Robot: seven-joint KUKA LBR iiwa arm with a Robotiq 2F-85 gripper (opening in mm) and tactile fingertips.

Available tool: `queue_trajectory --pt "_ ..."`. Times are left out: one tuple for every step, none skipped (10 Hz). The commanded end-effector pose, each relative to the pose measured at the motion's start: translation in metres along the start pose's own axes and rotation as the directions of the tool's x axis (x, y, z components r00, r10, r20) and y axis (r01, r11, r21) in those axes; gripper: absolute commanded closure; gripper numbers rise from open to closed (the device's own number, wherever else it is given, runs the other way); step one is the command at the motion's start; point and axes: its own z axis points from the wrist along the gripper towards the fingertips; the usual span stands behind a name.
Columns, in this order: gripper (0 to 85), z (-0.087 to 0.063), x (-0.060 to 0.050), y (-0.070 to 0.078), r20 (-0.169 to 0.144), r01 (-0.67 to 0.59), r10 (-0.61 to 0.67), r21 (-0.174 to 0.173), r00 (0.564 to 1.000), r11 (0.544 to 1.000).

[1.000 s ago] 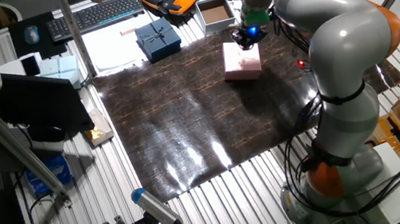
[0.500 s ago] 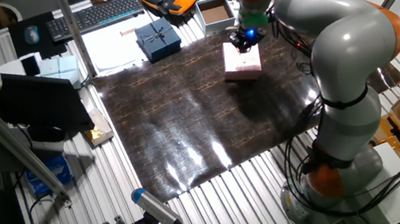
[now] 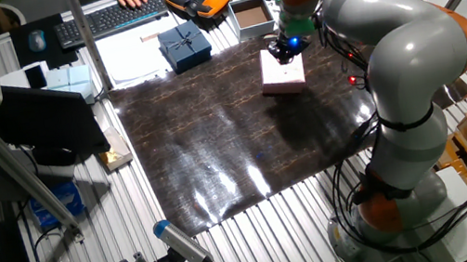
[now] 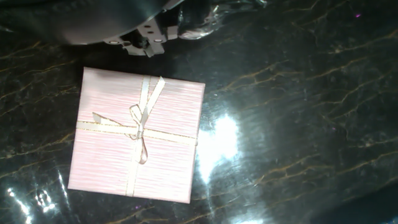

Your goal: Cover the box

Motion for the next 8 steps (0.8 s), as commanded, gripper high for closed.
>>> queue_trajectory --pt "84.3 -0.0004 0.0000 -0.0004 -0.002 0.002 -0.002 0.002 1.000 1.000" --pt "84.3 -0.0006 0.0001 -0.0006 -0.002 0.002 -0.002 0.001 1.000 1.000" --pt "84.3 -0.0007 -0.0001 -0.0012 0.001 0.005 -0.005 0.008 1.000 1.000" --pt "84.3 -0.0014 0.0004 -0.0021 -0.001 0.005 -0.005 0.007 1.000 1.000" --pt "84.3 -0.0015 0.0012 -0.0022 -0.002 0.008 -0.008 0.007 1.000 1.000" --pt "84.3 -0.0018 0.0021 -0.0023 -0.003 0.011 -0.011 0.009 1.000 1.000" --pt "84.3 -0.0019 0.0021 -0.0023 0.001 0.013 -0.013 0.012 1.000 1.000" --pt "84.3 -0.0019 0.0015 -0.0029 0.004 0.014 -0.014 0.013 1.000 1.000"
